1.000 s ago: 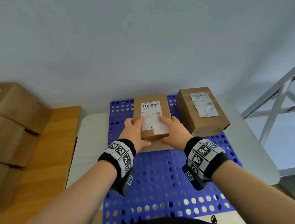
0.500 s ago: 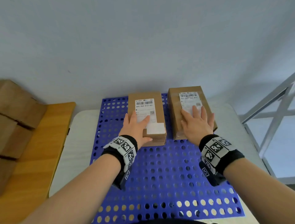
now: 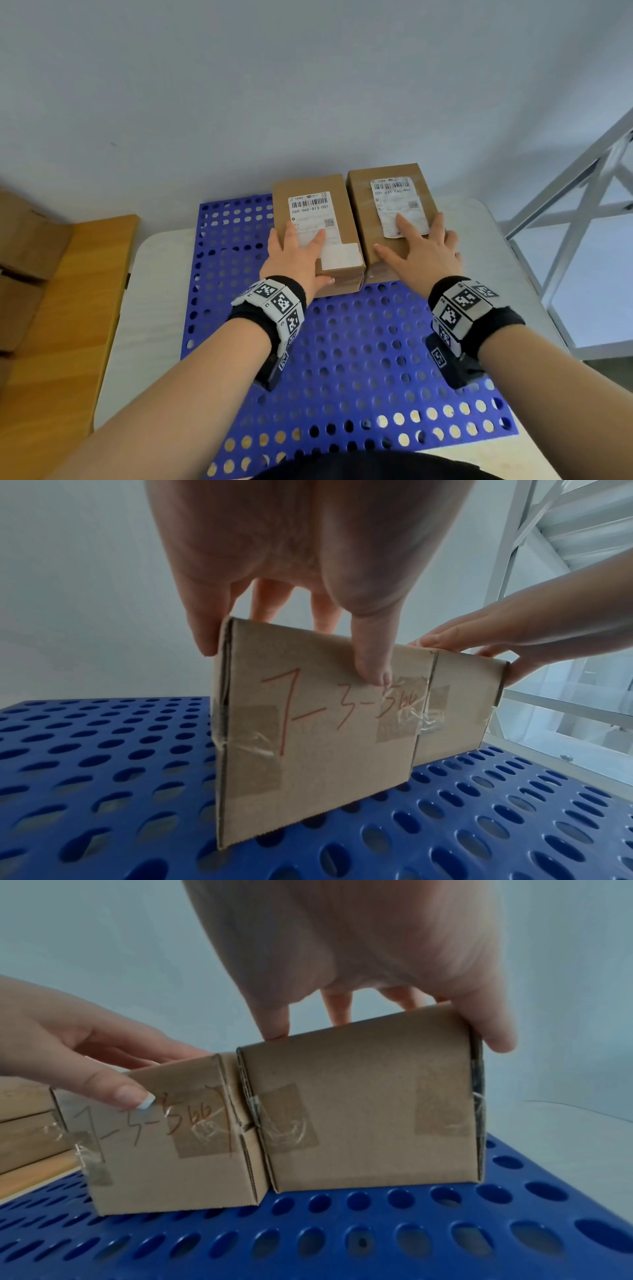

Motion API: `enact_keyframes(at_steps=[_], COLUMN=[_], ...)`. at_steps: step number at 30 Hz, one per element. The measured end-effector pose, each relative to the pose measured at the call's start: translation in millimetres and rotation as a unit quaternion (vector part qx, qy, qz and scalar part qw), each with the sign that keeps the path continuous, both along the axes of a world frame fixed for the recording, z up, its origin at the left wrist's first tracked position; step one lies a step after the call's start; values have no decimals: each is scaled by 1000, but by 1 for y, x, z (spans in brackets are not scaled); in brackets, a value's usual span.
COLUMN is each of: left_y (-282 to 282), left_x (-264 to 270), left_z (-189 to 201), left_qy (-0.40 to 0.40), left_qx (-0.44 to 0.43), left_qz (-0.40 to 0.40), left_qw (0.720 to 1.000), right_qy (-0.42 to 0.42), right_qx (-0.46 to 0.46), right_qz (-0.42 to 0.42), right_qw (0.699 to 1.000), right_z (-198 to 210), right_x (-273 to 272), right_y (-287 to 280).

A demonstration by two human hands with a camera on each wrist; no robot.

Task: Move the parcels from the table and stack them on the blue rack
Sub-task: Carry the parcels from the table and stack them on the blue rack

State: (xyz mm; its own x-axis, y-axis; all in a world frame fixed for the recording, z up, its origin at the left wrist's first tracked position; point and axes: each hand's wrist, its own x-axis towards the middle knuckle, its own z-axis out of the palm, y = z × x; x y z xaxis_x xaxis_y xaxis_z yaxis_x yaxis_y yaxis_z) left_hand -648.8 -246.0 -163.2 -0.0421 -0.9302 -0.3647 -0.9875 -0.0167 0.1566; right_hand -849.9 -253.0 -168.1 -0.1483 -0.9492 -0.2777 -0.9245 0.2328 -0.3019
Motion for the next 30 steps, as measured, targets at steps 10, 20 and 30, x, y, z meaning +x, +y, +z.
enact_keyframes(at_steps=[10,20,30], left_y=[-4,-7,-9], left_x=[-1,-2,-3], left_z=[2,1,-1], left_qy=[2,11,4], left_qx=[4,2,-1], left_qz=[-4,-6,-7], left_qw=[1000,1000,1000], right_qy=[-4,-26,-24], right_qx=[2,-4,4], right_qz=[5,-7,-9], right_qw=[1000,1000,1000], right_z=[-3,-5,-6], right_x=[-6,-10,-10], right_y=[-2,-4,-7])
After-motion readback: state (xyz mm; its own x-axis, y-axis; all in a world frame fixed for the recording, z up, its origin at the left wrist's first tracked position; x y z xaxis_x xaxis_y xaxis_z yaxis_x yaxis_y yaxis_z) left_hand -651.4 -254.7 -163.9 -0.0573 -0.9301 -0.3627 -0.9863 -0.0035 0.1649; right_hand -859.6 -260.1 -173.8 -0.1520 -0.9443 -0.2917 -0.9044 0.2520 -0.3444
